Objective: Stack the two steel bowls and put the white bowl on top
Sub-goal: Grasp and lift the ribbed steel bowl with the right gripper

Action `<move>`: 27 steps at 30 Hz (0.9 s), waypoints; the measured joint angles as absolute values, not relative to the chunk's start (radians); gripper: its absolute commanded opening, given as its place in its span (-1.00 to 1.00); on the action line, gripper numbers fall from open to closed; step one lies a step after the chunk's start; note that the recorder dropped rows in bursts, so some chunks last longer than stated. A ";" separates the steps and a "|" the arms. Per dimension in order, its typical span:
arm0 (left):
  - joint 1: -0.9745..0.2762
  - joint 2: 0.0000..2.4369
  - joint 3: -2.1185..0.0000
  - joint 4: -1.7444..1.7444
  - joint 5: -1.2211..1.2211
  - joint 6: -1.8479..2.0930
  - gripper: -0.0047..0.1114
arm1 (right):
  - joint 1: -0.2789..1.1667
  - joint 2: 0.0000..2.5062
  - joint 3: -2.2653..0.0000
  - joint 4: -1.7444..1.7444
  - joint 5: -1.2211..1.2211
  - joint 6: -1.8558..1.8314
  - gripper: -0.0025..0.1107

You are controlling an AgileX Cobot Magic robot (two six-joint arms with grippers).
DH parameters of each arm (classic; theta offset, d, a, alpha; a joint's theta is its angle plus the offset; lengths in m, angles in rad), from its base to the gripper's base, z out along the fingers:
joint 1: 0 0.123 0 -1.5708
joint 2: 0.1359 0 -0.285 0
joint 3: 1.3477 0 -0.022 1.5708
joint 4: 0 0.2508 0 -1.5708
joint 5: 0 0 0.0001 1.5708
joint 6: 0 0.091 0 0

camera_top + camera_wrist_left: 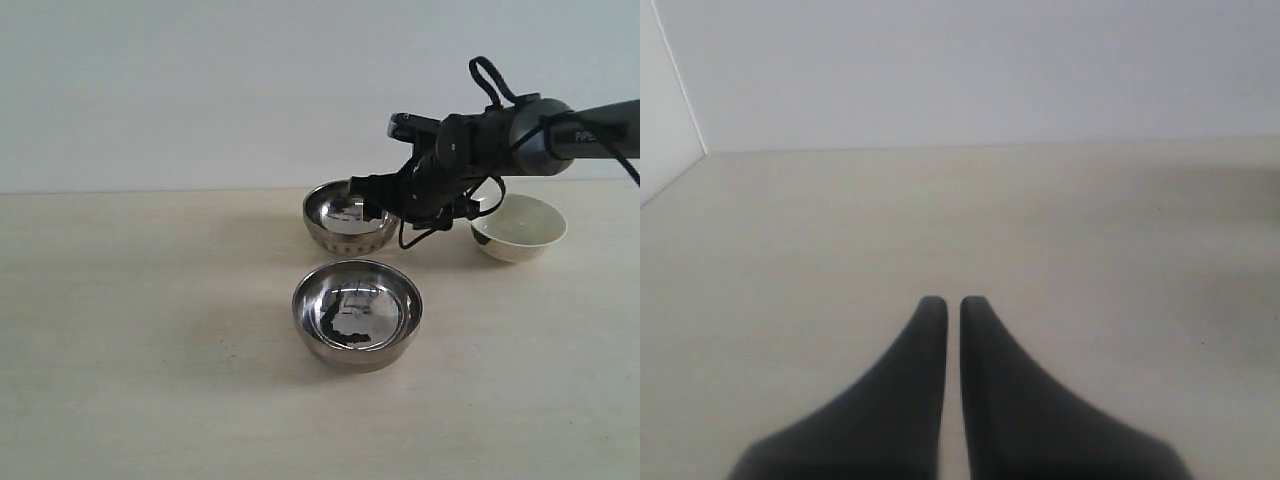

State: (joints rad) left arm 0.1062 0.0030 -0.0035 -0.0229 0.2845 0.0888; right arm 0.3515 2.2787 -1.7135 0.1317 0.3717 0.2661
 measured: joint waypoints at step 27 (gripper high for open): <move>0.106 0.003 -0.003 -0.023 0.285 0.089 -0.85 | 0.352 2.255 -1.754 0.134 0.327 0.244 -0.96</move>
State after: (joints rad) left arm 0.1062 0.0030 -0.0035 -0.0229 0.2845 0.0888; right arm 0.3515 2.2551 -1.7541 0.1343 0.3273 0.2441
